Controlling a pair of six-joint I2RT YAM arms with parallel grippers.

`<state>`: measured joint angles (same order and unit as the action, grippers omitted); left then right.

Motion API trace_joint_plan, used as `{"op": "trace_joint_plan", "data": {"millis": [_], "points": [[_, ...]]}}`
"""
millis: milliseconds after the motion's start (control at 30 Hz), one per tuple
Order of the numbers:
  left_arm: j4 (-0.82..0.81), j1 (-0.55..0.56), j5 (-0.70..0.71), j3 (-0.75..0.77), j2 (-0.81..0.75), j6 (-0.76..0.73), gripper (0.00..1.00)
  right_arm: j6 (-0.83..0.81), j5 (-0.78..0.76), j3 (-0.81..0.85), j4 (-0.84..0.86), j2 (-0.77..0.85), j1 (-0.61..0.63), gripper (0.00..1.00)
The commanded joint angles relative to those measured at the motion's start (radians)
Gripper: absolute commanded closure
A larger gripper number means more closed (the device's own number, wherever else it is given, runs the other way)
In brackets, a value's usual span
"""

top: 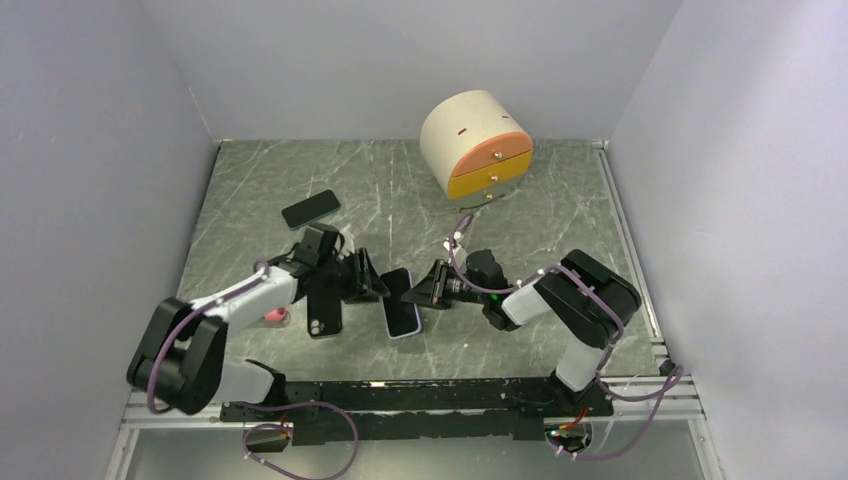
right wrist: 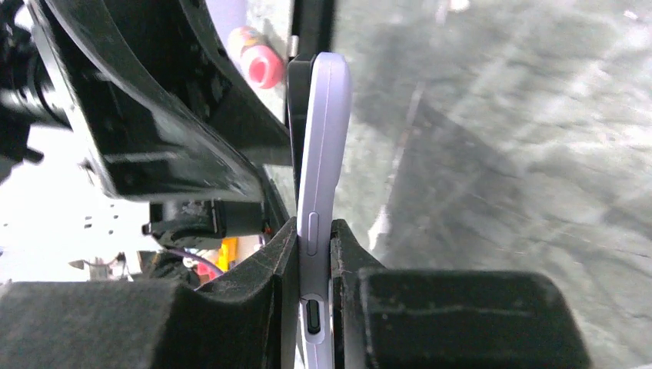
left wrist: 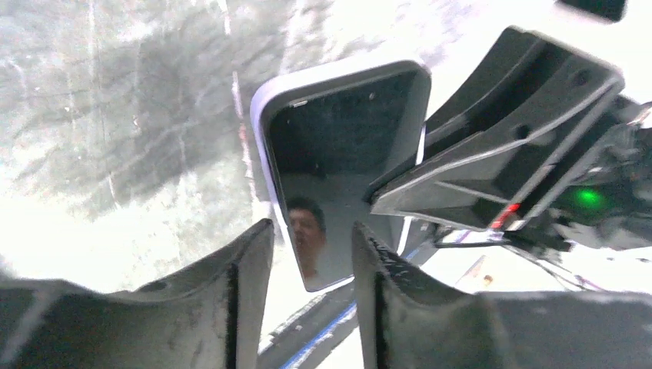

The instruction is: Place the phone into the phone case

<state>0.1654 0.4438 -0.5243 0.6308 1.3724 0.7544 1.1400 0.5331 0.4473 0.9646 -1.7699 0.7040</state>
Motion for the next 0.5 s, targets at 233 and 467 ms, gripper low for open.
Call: {"op": "trace_joint_plan", "data": {"millis": [233, 467], "points": [[0.287, -0.249, -0.287, 0.307, -0.339, -0.033, 0.24, -0.242, 0.048, 0.027, 0.08, 0.334, 0.008, 1.0], [0.157, -0.337, -0.546, 0.335, -0.41, 0.098, 0.12, -0.309, 0.062, 0.013, 0.118, 0.546, 0.009, 1.0]]}}
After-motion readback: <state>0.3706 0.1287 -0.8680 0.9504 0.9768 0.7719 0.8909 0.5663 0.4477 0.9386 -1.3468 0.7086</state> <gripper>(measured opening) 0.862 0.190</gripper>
